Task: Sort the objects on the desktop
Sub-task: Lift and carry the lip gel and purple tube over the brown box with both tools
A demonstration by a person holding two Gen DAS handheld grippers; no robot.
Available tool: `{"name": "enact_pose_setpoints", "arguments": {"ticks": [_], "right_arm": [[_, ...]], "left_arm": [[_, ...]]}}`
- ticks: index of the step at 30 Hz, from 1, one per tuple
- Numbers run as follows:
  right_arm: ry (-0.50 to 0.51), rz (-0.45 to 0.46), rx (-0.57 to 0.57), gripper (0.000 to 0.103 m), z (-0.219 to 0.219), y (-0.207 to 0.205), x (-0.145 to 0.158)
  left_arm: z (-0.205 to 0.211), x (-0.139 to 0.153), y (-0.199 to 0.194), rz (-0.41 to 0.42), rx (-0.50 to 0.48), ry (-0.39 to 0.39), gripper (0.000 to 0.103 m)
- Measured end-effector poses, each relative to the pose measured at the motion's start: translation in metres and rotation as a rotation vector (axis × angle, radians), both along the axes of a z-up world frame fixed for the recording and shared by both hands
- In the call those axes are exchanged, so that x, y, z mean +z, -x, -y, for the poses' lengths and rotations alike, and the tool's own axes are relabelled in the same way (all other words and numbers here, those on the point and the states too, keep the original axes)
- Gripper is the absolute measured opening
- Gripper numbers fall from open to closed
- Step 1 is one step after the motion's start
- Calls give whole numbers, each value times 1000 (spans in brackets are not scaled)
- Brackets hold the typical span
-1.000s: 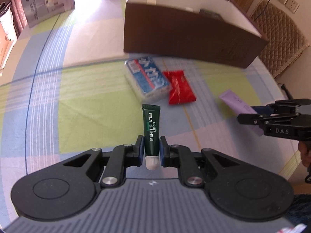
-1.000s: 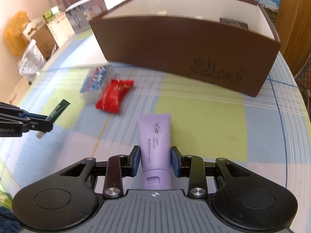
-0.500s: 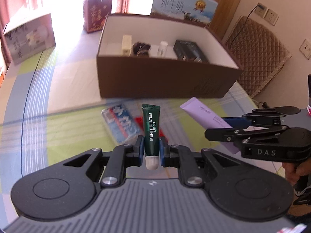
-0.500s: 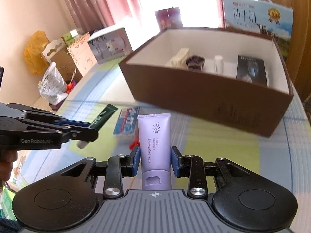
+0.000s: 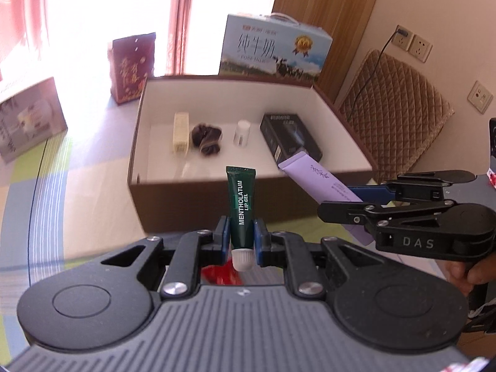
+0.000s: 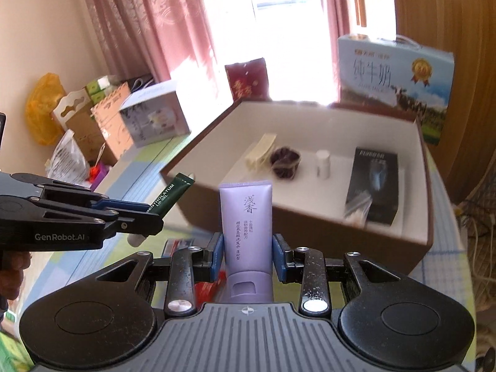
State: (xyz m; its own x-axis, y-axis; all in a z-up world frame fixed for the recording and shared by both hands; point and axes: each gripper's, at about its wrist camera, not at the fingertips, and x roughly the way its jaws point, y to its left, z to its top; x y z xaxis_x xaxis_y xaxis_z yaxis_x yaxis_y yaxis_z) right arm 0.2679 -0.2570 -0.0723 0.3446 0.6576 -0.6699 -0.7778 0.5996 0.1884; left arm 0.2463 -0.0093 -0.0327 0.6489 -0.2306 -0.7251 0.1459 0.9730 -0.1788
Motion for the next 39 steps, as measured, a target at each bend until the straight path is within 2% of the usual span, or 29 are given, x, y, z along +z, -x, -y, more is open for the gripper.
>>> {"name": "enact_pose_setpoints", "arguments": {"ticks": [11, 19, 25, 31, 39], "right_arm": [[-33, 30, -41, 31, -13, -51, 18], [-20, 26, -69, 31, -22, -85, 16], [8, 2, -78, 31, -30, -105, 2], [42, -41, -88, 31, -40, -119, -18], [85, -106, -103, 31, -49, -134, -45]], "left_arm": [[9, 13, -57, 34, -21, -25, 12], [11, 7, -93, 12, -24, -26, 12], [13, -6, -119, -46, -21, -3, 12], [13, -23, -145, -106, -30, -19, 12], [12, -47, -166, -185, -29, 1, 12]]}}
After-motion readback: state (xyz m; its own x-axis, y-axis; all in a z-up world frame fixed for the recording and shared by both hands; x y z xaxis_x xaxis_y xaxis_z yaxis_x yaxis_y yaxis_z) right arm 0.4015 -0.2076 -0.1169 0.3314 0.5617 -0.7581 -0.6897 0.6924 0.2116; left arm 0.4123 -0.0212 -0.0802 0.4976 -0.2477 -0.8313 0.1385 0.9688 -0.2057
